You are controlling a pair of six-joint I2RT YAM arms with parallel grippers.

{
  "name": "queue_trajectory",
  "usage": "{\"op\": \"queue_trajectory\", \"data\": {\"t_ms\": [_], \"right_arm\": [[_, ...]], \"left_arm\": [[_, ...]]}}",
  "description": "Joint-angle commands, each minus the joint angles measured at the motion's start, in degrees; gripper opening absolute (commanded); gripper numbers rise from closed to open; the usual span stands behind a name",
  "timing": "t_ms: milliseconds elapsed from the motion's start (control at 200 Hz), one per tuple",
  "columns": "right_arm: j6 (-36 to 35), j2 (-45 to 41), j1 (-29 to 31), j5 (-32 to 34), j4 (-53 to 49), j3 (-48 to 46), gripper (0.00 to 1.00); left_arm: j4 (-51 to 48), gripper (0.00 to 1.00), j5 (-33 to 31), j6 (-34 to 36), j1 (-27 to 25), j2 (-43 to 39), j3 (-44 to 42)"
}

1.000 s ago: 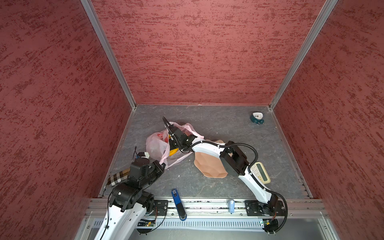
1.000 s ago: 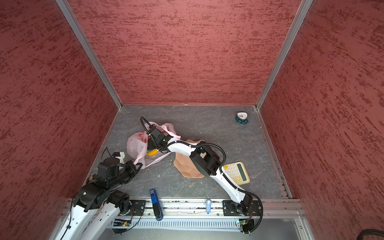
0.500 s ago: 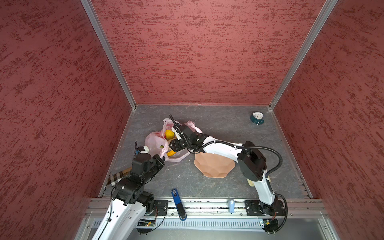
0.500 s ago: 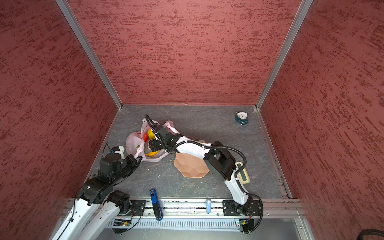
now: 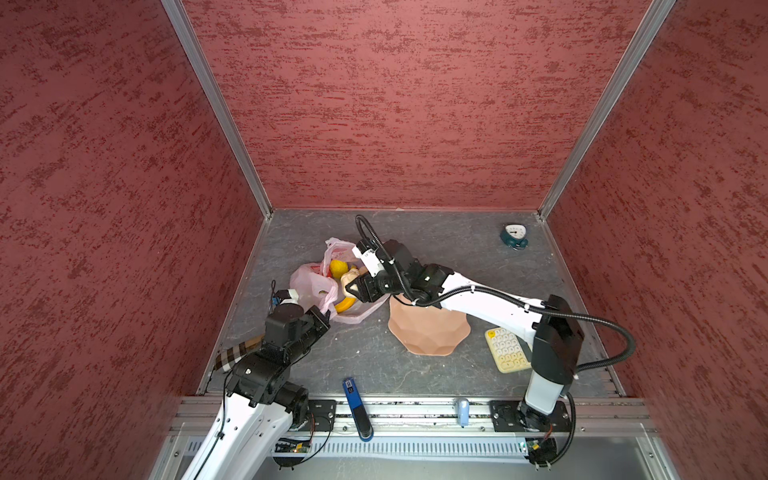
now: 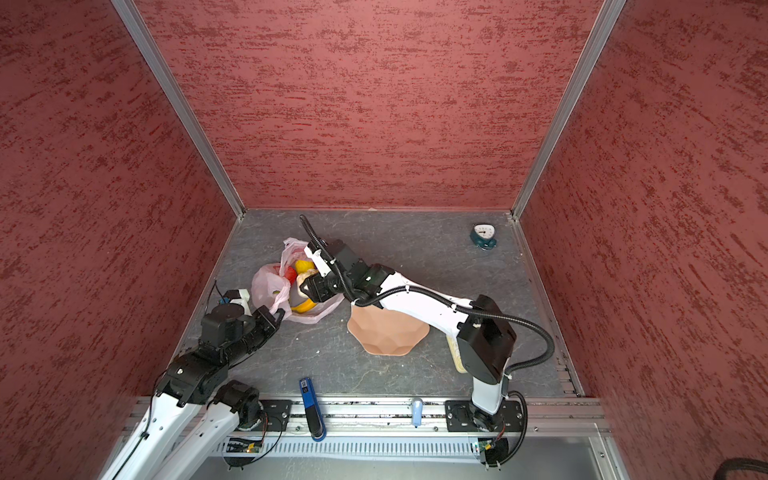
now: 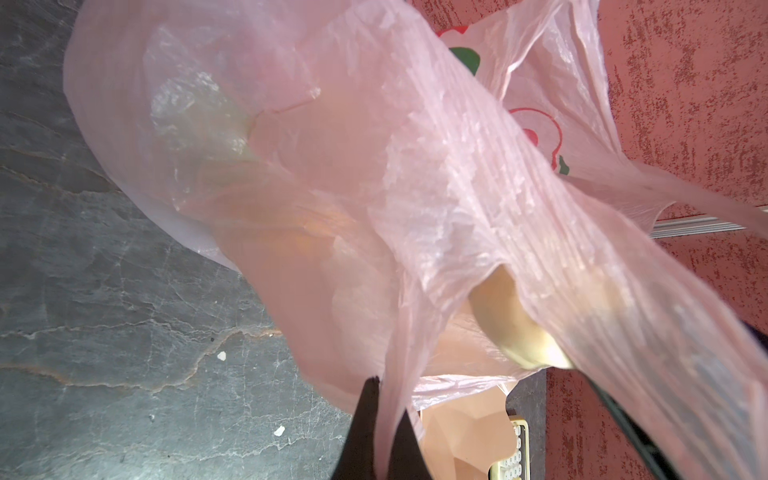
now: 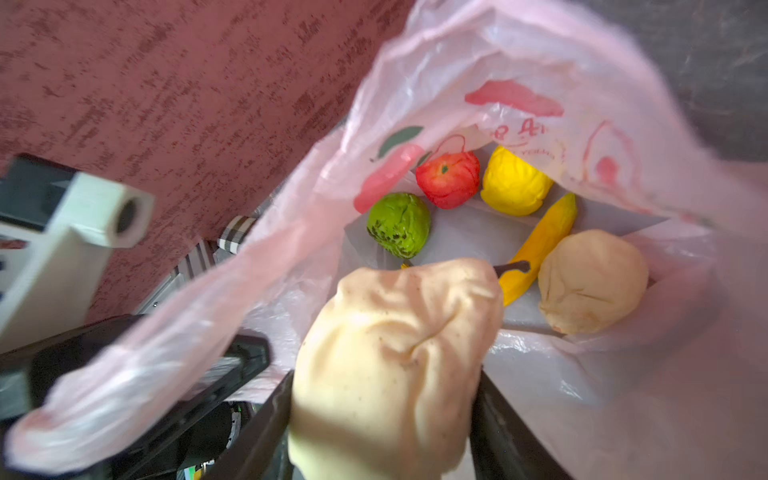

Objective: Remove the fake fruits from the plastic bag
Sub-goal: 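Lift the pear out of the bag with the right gripper, then lower the pear into the peach bowl and open the right gripper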

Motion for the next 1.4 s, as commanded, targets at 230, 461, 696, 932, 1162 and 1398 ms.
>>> {"op": "queue_trajectory", "data": {"t_ms": [230,461,696,932,1162,1398], "right_arm": [[-7.68,-9.54,-0.67,6.47,0.40,2.93,0.37],[-6.20,-11.35,-7.09,9.52,2.99,3.19,0.34],[-3.23,-13.80,-14.50,8.20,5.13,-1.76,0.34],[-1.68,-15.10,-17.45,8.70,4.77,-7.85,0.33],[-0.48,-16.31,-17.76,13.60,3.46,-19.27,0.33],[4.48,-17.98,-17.76,13.49,4.60,-30.05,0.32]], "left_arm": [[0.74,0.08,-1.06,1.67,-0.25,-0.07,0.68],[0.11,0.07,-1.33,1.58,-0.21,-0.98,0.93],[-1.02,0.08,-1.74,1.99,-0.21,-1.83,1.24],[-0.31,0.08,-1.36,1.97,-0.25,-1.57,0.93],[-1.52,0.08,-2.26,3.13,-0.20,-1.45,2.02],[-3.89,0.08,-3.81,4.87,-0.20,-0.60,3.80]]}}
